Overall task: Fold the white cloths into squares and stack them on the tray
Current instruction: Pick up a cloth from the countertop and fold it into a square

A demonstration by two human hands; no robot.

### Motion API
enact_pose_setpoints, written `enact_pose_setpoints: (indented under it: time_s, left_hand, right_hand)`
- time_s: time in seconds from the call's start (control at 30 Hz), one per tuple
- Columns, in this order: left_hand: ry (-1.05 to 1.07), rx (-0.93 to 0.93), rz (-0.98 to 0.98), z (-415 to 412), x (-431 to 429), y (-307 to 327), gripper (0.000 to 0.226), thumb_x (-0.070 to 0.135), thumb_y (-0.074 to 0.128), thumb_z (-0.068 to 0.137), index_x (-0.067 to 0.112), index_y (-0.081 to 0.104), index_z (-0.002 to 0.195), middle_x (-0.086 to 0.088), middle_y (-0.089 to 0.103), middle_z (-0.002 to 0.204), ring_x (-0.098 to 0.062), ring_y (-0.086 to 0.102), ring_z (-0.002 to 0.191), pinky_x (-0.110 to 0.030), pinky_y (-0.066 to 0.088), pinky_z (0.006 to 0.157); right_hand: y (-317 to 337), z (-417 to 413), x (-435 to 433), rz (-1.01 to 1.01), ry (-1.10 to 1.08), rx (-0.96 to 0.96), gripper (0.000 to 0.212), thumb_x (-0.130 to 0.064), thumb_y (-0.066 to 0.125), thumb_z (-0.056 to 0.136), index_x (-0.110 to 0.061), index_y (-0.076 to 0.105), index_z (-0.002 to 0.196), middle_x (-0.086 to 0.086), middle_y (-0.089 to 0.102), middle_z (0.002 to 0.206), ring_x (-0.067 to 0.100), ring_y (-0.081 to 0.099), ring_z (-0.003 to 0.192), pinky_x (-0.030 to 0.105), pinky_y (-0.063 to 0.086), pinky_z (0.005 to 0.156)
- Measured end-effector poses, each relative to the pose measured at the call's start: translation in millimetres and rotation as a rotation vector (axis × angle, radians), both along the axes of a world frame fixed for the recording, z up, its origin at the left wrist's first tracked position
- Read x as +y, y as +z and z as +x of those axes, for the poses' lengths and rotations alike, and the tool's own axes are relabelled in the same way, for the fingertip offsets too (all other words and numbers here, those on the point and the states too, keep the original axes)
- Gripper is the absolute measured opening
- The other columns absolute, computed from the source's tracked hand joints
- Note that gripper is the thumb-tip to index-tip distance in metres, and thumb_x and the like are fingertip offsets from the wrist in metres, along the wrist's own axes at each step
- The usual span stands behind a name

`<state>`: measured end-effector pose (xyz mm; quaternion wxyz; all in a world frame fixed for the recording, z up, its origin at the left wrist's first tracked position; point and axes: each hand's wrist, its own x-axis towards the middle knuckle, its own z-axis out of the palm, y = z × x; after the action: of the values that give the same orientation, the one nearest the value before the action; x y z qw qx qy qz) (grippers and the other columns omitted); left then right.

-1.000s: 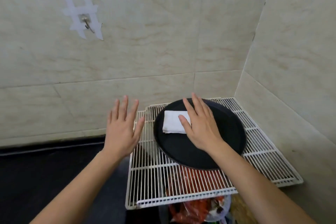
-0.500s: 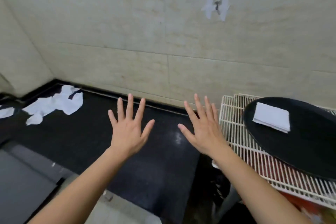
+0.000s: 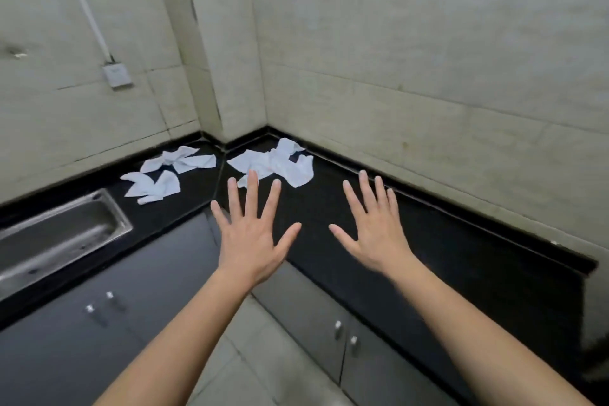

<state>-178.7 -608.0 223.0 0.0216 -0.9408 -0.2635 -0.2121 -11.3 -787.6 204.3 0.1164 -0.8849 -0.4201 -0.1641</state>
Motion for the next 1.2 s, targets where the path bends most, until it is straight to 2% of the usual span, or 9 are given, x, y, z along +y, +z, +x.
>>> enact_pose_setpoints:
  time_s: [0.2,0.37,0.47,0.67,0.87,1.0,1.1,1.13,1.2]
  left_hand:
    - [0.107,0.045,0.041,-62.7,101.3,-11.2,0.084,0.077,0.015,0.089,0.032,0.002,0.158,-0.006,-0.017,0.165,-0.039,-0.014,0.150,-0.073,0.009,0.112]
    - [0.183,0.077,0.035,-85.2,171.4,-34.4,0.079,0.073,0.021,0.091,0.031,0.012,0.158,-0.008,-0.010,0.166,-0.038,-0.009,0.151,-0.071,0.014,0.113]
    - [0.214,0.100,0.024,-86.3,216.8,-51.1,0.078,0.071,0.024,0.092,0.030,0.016,0.157,-0.009,-0.006,0.166,-0.037,-0.007,0.151,-0.071,0.016,0.113]
    - [0.248,0.198,0.030,-70.6,326.1,-71.1,0.076,0.070,0.020,0.092,0.030,0.018,0.157,-0.010,0.001,0.166,-0.038,0.000,0.151,-0.070,0.017,0.113]
    - [0.260,0.231,0.012,-44.9,439.7,-56.6,0.077,0.069,0.024,0.091,0.027,0.026,0.155,-0.013,0.004,0.165,-0.041,0.008,0.150,-0.073,0.024,0.107]
    - [0.323,0.192,-0.068,-25.6,490.7,-58.7,0.082,0.072,0.022,0.089,0.028,0.013,0.158,-0.012,-0.014,0.164,-0.039,-0.002,0.151,-0.070,0.019,0.110]
    - [0.340,0.246,-0.108,-16.9,521.4,-74.7,0.086,0.076,0.008,0.084,0.033,-0.005,0.157,-0.009,-0.030,0.160,-0.034,-0.020,0.149,-0.066,0.007,0.116]
    - [0.337,0.270,-0.124,-12.8,532.6,-80.4,0.087,0.077,0.004,0.082,0.034,-0.010,0.156,-0.008,-0.033,0.159,-0.033,-0.023,0.148,-0.065,0.004,0.117]
    - [0.323,0.284,-0.148,-2.9,555.4,-89.4,0.086,0.076,0.004,0.083,0.033,-0.004,0.157,-0.009,-0.025,0.161,-0.033,-0.017,0.150,-0.064,0.006,0.117]
  right_hand:
    - [0.0,-48.1,116.5,-0.031,0.141,-0.020,0.085,-0.069,0.034,0.094,-0.023,0.007,0.160,0.011,-0.007,0.167,0.038,-0.004,0.152,0.056,0.006,0.122]
    - [-14.2,-55.0,192.6,-0.066,0.214,-0.040,0.084,-0.069,0.034,0.094,-0.024,0.010,0.160,0.011,0.000,0.167,0.038,-0.001,0.153,0.055,0.007,0.122]
    - [-31.0,-50.0,240.2,-0.093,0.239,-0.021,0.083,-0.068,0.034,0.095,-0.024,0.009,0.160,0.012,0.000,0.167,0.037,-0.002,0.153,0.055,0.007,0.122]
    - [-60.7,-9.6,356.4,-0.113,0.276,0.000,0.080,-0.065,0.037,0.096,-0.021,0.015,0.159,0.014,0.005,0.167,0.041,0.008,0.151,0.059,0.016,0.119]
    - [-53.9,23.4,471.7,-0.109,0.273,0.068,0.080,-0.065,0.033,0.097,-0.022,0.011,0.160,0.013,0.000,0.167,0.041,0.002,0.152,0.057,0.009,0.122]
    - [-47.0,45.7,536.0,-0.119,0.299,0.103,0.080,-0.064,0.031,0.097,-0.024,0.002,0.160,0.010,-0.008,0.167,0.037,-0.007,0.152,0.054,0.001,0.123]
    - [-55.2,56.8,571.4,-0.147,0.317,0.134,0.081,-0.064,0.031,0.097,-0.024,-0.001,0.160,0.010,-0.009,0.167,0.037,-0.008,0.152,0.053,0.001,0.123]
    - [-59.6,61.5,582.2,-0.159,0.326,0.138,0.081,-0.063,0.031,0.097,-0.024,-0.001,0.160,0.010,-0.009,0.167,0.037,-0.007,0.152,0.053,0.002,0.123]
    - [-67.4,72.1,601.1,-0.178,0.330,0.153,0.081,-0.062,0.033,0.097,-0.023,-0.001,0.160,0.010,-0.008,0.167,0.036,-0.006,0.153,0.052,0.004,0.124]
